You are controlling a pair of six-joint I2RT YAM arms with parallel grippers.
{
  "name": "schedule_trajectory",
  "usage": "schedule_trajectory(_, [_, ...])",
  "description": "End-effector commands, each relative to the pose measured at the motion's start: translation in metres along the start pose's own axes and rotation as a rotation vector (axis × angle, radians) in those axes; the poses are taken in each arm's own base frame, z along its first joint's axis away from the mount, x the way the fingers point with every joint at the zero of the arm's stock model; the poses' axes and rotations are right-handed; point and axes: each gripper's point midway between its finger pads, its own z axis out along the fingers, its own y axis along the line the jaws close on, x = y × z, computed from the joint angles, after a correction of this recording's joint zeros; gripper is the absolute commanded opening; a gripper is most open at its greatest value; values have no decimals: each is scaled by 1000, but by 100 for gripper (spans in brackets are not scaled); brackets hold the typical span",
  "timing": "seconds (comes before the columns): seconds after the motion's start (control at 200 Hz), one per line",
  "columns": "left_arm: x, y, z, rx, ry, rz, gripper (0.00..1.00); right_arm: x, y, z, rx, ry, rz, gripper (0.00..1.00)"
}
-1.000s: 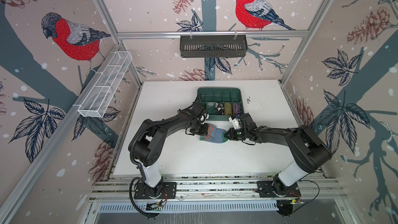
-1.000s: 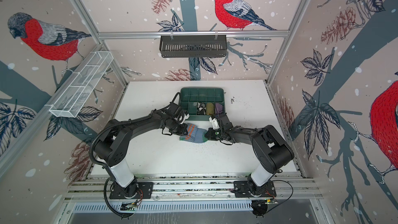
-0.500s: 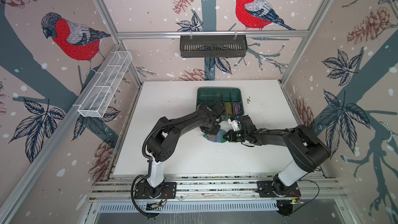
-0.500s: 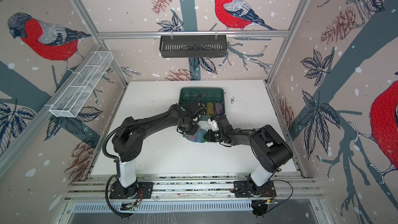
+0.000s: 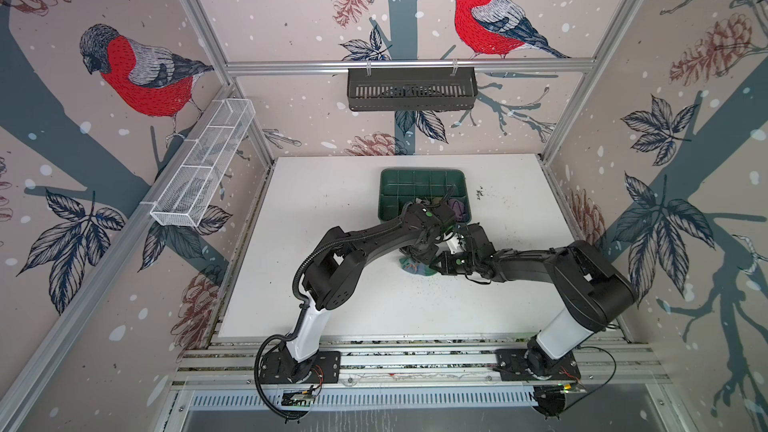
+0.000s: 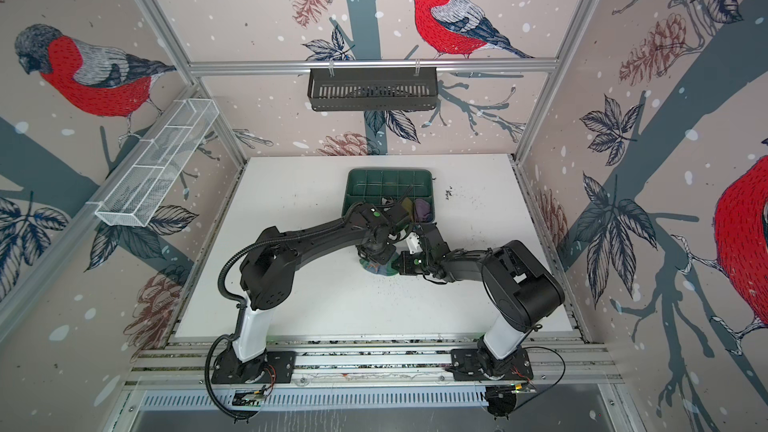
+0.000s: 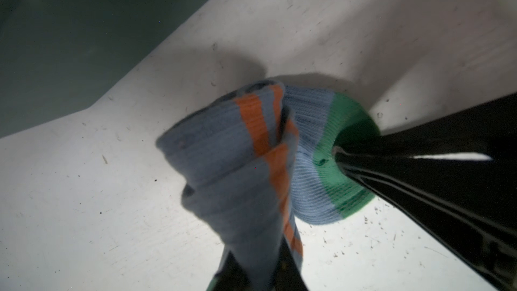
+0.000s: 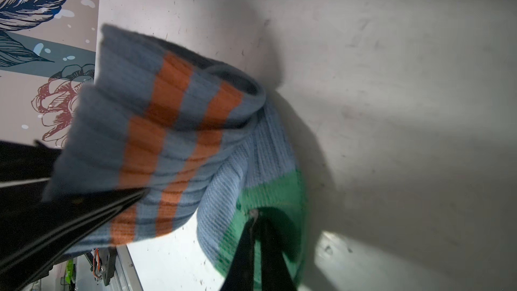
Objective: Roll the socks
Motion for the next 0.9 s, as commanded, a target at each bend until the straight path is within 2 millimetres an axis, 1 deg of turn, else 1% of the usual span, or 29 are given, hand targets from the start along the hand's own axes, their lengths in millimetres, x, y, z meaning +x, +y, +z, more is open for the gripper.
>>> schedule_trajectory(0.0, [4, -7, -7, 39, 13, -11, 20, -1, 1, 0, -10, -5, 1, 10])
schedule_trajectory(0.125, [0, -20, -11, 115, -12, -5, 20, -1, 1, 1, -14, -6, 3, 10])
schedule_trajectory(0.265, [-1, -31, -9, 173, -18, 3, 21, -1, 1, 0, -16, -9, 3, 10])
schedule_trajectory(0.42, [-2, -31, -8, 176, -14, 3, 22, -1, 0, -2, -17, -13, 5, 10])
schedule_trajectory(0.57, [2, -25, -3, 128, 8, 5, 21, -1, 0, -4, -20, -17, 9, 10])
schedule_trajectory(0.69, [4, -27, 5, 125, 25, 11, 20, -5, 6, -11, -32, -38, 2, 11])
schedule_trajectory(0.896, [3, -35, 11, 151, 23, 18, 20, -16, 16, -27, -54, -81, -5, 17])
